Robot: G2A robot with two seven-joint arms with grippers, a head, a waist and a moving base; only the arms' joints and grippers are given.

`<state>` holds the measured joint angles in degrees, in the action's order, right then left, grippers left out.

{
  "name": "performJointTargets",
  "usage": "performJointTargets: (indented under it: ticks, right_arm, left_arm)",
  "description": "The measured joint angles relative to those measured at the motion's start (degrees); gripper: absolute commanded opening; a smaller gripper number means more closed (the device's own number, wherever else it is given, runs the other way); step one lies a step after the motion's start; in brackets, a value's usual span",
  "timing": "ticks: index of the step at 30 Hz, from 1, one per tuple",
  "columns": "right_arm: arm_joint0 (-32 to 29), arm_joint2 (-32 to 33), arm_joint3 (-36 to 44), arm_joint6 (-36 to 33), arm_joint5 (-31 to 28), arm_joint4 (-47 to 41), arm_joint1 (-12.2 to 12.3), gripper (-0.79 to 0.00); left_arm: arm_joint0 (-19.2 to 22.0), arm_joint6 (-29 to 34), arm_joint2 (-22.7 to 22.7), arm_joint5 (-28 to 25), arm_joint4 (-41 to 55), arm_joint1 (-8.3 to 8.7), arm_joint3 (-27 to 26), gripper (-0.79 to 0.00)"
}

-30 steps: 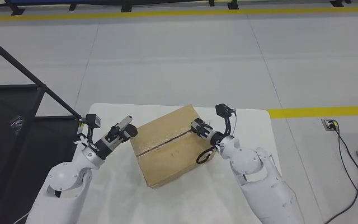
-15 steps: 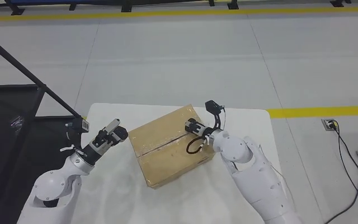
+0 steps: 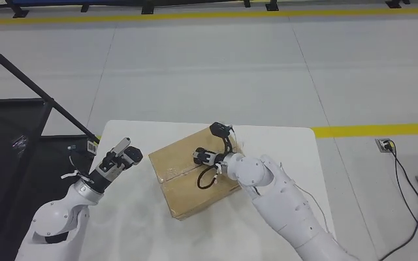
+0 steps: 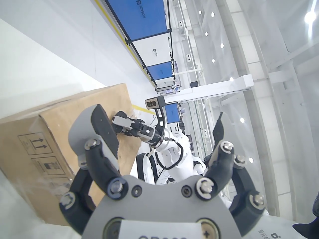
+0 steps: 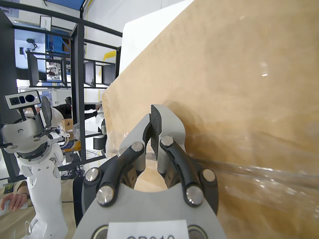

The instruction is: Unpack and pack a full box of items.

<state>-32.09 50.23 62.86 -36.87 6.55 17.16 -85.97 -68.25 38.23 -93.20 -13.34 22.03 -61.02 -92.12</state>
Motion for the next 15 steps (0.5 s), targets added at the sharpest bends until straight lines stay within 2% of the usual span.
performJointTargets:
  ticks: [9, 15]
  right_arm:
    - [2.77, -6.01, -3.34, -1.68, -3.02, -1.76, -2.84, -0.785]
    - [3.53, -7.79, -3.55, 1.83, -3.88, -0.74, -4.16, -0.785]
  left_arm:
    - [-0.25, 0.18, -0.13, -0.17, 0.29, 0.08, 0.01, 0.000]
    - [-0.40, 0.55, -0.15, -0.48, 0.63, 0.12, 0.22, 0.000]
